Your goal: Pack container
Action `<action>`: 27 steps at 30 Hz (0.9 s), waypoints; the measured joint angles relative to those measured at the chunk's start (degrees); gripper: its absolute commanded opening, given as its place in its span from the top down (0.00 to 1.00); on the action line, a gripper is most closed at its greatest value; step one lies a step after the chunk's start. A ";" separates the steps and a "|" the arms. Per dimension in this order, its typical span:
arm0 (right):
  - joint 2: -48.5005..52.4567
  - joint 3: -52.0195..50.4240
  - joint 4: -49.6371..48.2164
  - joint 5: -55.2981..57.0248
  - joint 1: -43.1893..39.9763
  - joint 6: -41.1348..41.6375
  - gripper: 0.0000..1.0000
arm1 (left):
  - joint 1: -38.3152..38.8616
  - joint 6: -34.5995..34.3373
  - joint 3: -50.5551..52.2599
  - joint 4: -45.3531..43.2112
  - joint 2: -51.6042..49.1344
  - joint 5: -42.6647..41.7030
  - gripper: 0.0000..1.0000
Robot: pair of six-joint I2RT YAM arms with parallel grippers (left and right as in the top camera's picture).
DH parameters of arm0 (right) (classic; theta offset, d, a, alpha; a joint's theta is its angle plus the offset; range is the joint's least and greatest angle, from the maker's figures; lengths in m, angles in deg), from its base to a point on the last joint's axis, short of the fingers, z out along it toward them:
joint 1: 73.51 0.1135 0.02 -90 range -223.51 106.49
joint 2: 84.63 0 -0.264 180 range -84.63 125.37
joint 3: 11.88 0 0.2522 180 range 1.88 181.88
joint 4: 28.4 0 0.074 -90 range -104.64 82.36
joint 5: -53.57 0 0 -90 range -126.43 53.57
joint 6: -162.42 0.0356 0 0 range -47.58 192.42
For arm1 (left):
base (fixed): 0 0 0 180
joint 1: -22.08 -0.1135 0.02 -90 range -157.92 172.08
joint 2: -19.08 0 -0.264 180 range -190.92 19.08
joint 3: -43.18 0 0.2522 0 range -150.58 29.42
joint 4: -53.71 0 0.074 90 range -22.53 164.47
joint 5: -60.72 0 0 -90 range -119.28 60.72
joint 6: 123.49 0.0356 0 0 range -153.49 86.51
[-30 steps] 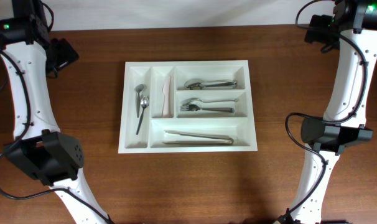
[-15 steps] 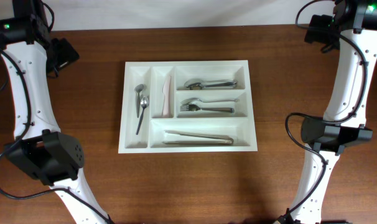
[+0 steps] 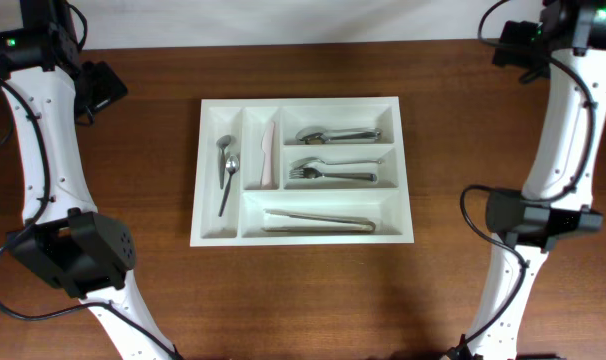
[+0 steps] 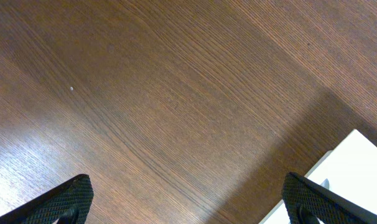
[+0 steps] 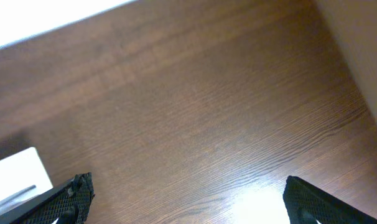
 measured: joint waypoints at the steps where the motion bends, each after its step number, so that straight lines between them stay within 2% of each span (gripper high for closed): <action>1: -1.07 0.00 0.00 0.00 0.00 0.00 0.01 | 0.00 0.00 0.00 0.00 0.00 0.00 0.01; 10: -14.34 0.13 -3.13 -1.57 0.00 0.72 0.01 | 0.00 0.00 0.00 0.00 0.00 0.00 0.01; 15: -19.10 -0.24 -5.97 -3.96 0.00 4.68 0.01 | 0.00 0.00 0.00 0.00 0.00 0.00 0.01; 17: -21.97 -3.67 -6.23 -4.50 0.00 7.06 0.01 | 0.00 0.00 0.00 0.00 0.00 0.00 0.01; 22: -32.96 -23.47 -13.86 -5.18 0.00 12.46 0.01 | 0.00 0.00 0.00 0.00 0.00 0.02 0.01; 27: -49.20 -52.43 -30.03 -5.51 0.00 15.98 0.01 | 0.00 0.00 0.00 0.00 0.00 0.02 0.01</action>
